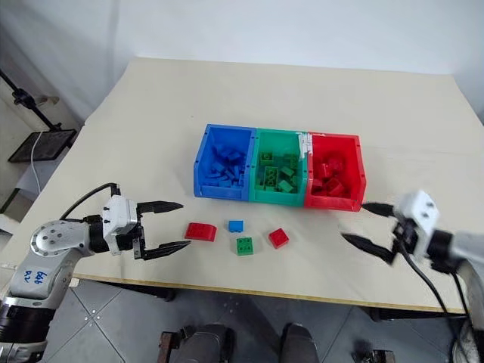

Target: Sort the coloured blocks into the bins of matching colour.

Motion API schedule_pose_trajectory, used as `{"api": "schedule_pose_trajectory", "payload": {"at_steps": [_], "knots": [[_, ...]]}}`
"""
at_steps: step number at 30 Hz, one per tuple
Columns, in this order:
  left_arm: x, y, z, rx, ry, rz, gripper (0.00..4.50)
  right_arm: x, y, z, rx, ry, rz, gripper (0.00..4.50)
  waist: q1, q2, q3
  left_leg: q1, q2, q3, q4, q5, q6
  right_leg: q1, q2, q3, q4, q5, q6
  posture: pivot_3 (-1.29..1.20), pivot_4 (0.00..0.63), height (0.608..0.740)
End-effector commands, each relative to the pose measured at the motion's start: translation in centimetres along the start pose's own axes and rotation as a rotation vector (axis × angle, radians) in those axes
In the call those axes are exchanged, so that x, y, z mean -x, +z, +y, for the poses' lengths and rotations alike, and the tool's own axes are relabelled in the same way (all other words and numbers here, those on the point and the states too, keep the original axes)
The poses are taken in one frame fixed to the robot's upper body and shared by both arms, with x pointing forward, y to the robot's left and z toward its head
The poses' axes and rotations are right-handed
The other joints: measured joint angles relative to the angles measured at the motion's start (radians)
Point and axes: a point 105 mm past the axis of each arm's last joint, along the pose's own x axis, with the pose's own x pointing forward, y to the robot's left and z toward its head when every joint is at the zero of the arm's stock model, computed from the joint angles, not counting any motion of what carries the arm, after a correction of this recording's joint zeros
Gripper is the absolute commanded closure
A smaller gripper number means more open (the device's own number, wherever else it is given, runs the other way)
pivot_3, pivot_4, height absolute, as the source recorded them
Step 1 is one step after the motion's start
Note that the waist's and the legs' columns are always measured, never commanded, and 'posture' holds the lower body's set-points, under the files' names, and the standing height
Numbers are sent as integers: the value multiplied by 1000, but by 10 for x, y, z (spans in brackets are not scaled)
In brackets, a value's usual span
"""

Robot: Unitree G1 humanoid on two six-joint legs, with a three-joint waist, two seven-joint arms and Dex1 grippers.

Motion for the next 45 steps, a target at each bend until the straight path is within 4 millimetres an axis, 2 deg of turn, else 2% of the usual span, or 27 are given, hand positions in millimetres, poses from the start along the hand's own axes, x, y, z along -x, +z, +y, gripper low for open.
{"api": "schedule_pose_trajectory", "payload": {"at_steps": [1,3,6,9,14,19,22,23,24,25,27,32,33,36,38,41,45], "knots": [[4,5,8,-35,8,6,0,21,-5,-3,164,17,41,29,-8,0,0,1,0,1,0,0,0,0,0,0,0,0,0,0,150,740],[4,6,9,-32,9,0,0,18,-10,1,187,68,64,29,-21,0,0,2,2,3,0,0,0,0,1,0,0,0,0,0,150,740],[4,7,7,-32,-8,-9,0,1,-5,9,186,158,46,29,-36,0,0,3,3,3,0,0,0,0,1,0,2,0,-1,0,150,740],[2,7,4,-51,-26,-7,0,-36,11,32,175,352,47,29,-40,0,0,3,7,2,0,0,-1,0,1,0,2,0,-1,0,150,740],[1,6,-5,-36,-86,6,0,-93,44,58,197,531,16,29,-29,0,0,2,7,0,1,0,-1,-1,1,-1,1,0,-1,0,150,740],[-2,4,-14,-56,-152,29,0,-144,50,62,290,571,61,29,-20,0,0,0,6,-4,1,0,-1,-1,0,-4,1,0,-1,0,150,740],[-5,7,-16,-55,-154,18,0,-159,46,65,331,613,108,29,-23,0,0,-1,4,-4,1,0,-1,-2,-1,-4,1,0,-1,0,150,740],[-5,8,-16,-56,-151,16,0,-161,44,66,334,629,121,29,-23,0,0,-1,4,-5,1,0,-1,-2,-1,-4,1,0,-1,0,150,740],[-5,9,-15,-58,-149,15,0,-162,43,67,337,638,133,393,-25,0,0,-1,4,-6,1,0,-2,-2,-1,-5,2,0,-1,0,150,740],[-5,9,-15,-61,-145,16,0,-161,41,68,358,656,141,546,-27,0,0,-1,4,-6,0,0,-2,-2,-1,-5,1,0,-1,0,150,740],[-3,11,-13,-62,-129,13,0,-158,37,66,385,665,166,1153,-29,0,0,-1,3,-6,0,0,-2,-2,-1,-5,2,0,-1,0,150,740],[0,12,-13,-58,-99,1,0,-153,46,61,352,609,80,2865,-28,0,0,-1,3,-5,1,0,-2,-2,0,-6,2,0,-1,0,150,740],[0,13,-12,-53,-86,-10,0,-151,46,60,347,593,70,3092,-28,0,0,-1,3,-5,1,0,-2,-2,0,-6,2,0,-1,0,150,740],[-2,19,-7,-44,-44,-56,0,-142,56,52,324,507,-21,3089,-25,0,0,-1,4,-5,1,0,-2,-2,0,-5,3,0,-1,0,150,740],[-6,30,-2,-39,-9,-107,0,-129,77,42,251,414,-128,3089,-25,0,0,-1,4,-5,1,0,-2,-2,-1,-5,2,0,-1,0,150,740],[-8,41,7,-15,55,-165,0,-108,104,4,120,174,-261,3089,-26,0,0,-1,5,-5,2,0,-2,-2,-1,-5,3,0,-1,0,150,740],[-8,33,10,-1,82,-139,0,-85,103,-55,78,-130,-238,3089,-27,0,0,0,4,-4,1,0,-2,-1,0,-5,3,0,-1,0,150,740]]}}
